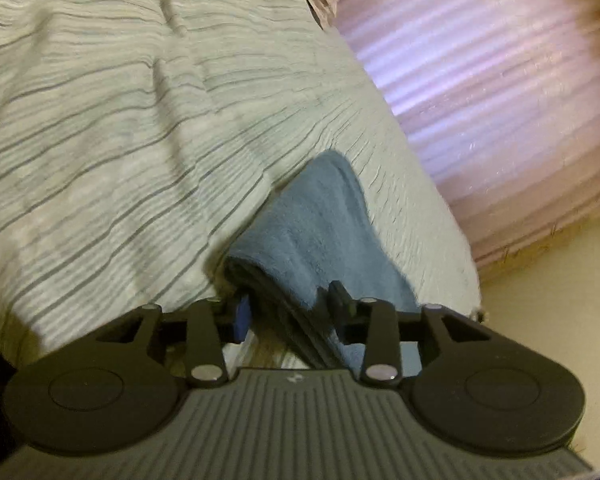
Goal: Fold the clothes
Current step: 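Grasp the folded leg edge with the left gripper and lift it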
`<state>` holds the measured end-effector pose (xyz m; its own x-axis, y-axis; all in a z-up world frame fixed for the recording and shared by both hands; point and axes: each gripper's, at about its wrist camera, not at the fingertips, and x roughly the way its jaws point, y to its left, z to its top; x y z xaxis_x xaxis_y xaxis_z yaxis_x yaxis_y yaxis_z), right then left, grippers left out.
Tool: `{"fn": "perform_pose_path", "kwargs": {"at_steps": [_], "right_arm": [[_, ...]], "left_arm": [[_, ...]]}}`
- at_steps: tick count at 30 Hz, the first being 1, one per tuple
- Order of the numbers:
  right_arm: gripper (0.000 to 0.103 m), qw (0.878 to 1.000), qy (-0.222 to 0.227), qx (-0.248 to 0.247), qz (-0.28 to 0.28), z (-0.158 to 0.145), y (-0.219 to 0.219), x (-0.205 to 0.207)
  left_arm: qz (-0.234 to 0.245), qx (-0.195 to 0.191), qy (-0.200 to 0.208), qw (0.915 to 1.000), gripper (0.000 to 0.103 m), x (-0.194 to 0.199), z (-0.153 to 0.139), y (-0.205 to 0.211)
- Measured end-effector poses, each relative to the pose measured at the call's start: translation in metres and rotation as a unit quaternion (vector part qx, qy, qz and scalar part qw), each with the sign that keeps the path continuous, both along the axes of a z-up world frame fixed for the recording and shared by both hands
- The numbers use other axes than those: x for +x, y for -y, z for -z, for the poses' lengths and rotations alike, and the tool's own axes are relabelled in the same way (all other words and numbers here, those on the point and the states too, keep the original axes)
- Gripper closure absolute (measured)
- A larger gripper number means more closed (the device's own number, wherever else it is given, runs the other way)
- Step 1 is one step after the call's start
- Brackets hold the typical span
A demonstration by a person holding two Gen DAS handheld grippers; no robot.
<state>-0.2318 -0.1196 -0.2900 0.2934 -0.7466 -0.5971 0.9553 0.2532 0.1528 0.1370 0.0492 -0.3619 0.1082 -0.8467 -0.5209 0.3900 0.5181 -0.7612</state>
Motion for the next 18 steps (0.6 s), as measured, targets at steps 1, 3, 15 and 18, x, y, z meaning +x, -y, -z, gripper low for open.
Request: {"fn": "perform_pose_path", "kwargs": {"at_steps": [1, 3, 15, 18], "right_arm": [[0.009, 1.000, -0.001, 0.004, -0.005, 0.003, 0.002, 0.002], [0.009, 1.000, -0.012, 0.014, -0.009, 0.013, 0.004, 0.006], [0.009, 0.996, 0.074, 0.003, 0.045, -0.003, 0.010, -0.059], [0.009, 0.992, 0.095, -0.012, 0.081, -0.013, 0.012, -0.095]], "left_arm": [[-0.004, -0.002, -0.011, 0.9999, 0.070, 0.001, 0.003, 0.001], [-0.011, -0.006, -0.011, 0.9999, 0.079, 0.003, -0.002, -0.001], [0.132, -0.099, 0.329, 0.9300, 0.093, -0.082, -0.139, 0.053], [0.186, -0.146, 0.380, 0.8942, 0.093, -0.122, -0.175, 0.082]]}}
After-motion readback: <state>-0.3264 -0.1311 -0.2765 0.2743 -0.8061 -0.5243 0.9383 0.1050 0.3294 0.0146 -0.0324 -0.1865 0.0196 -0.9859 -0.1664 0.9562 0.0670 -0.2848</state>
